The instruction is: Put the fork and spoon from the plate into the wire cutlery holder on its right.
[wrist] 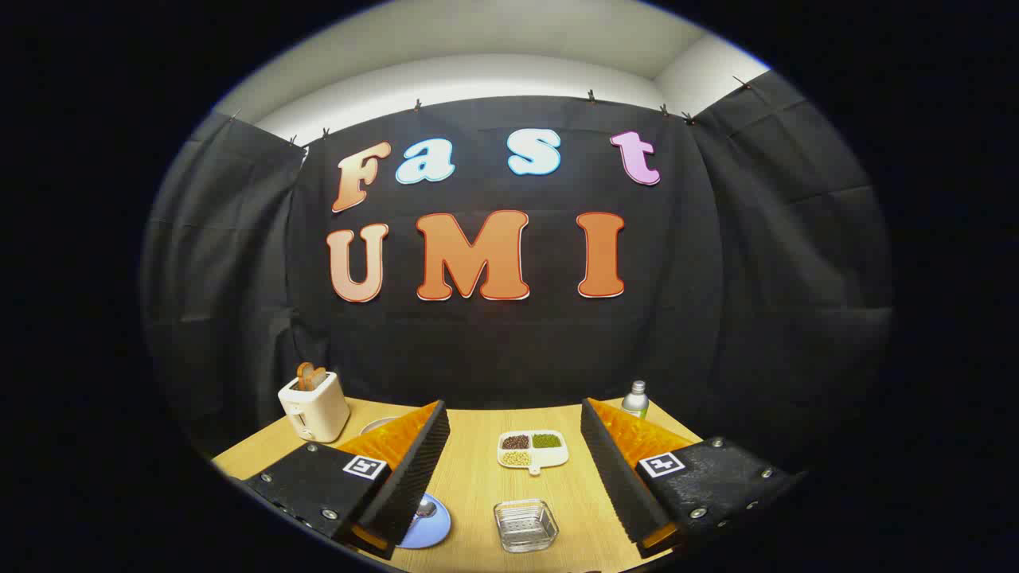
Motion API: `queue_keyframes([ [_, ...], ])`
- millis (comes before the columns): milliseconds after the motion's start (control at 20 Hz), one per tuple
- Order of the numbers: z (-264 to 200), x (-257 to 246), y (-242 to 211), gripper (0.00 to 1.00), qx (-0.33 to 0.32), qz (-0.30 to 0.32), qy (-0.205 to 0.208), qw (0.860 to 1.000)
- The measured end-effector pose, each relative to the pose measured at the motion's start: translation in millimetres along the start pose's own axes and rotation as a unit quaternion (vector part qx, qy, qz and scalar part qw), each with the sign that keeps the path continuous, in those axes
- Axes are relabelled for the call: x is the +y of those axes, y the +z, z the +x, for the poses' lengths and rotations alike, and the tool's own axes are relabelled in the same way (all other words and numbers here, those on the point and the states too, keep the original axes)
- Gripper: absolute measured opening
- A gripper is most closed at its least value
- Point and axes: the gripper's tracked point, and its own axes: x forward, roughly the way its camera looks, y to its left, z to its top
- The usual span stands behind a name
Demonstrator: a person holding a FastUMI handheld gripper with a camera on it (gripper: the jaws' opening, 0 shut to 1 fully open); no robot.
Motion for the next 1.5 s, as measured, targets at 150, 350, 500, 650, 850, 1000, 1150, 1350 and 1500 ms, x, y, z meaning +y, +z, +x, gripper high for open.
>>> queue_keyframes([
  [150,-6.6,5.3,-3.2,0.99,0.012,0.022,0.020,0.999],
  [350,-11.9,-2.7,-3.3,0.99,0.000,0.000,-0.017,1.000],
  [500,-14.8,2.5,-8.5,0.99,0.011,-0.003,-0.045,0.999],
  [650,-16.5,13.2,-12.2,0.99,0.019,0.022,-0.040,0.999],
  [850,-18.8,21.9,-31.3,0.99,0.046,0.020,-0.045,0.998],
  [1000,-22.6,39.7,-55.8,0.99,0.076,0.031,-0.044,0.996],
  [1150,-24.5,61.0,-84.9,0.99,0.104,0.036,-0.046,0.993],
  [1350,-24.2,95.9,-128.4,0.99,0.136,0.028,-0.037,0.990],
  [1500,-19.6,117.6,-164.2,0.99,0.162,0.024,-0.034,0.986],
])
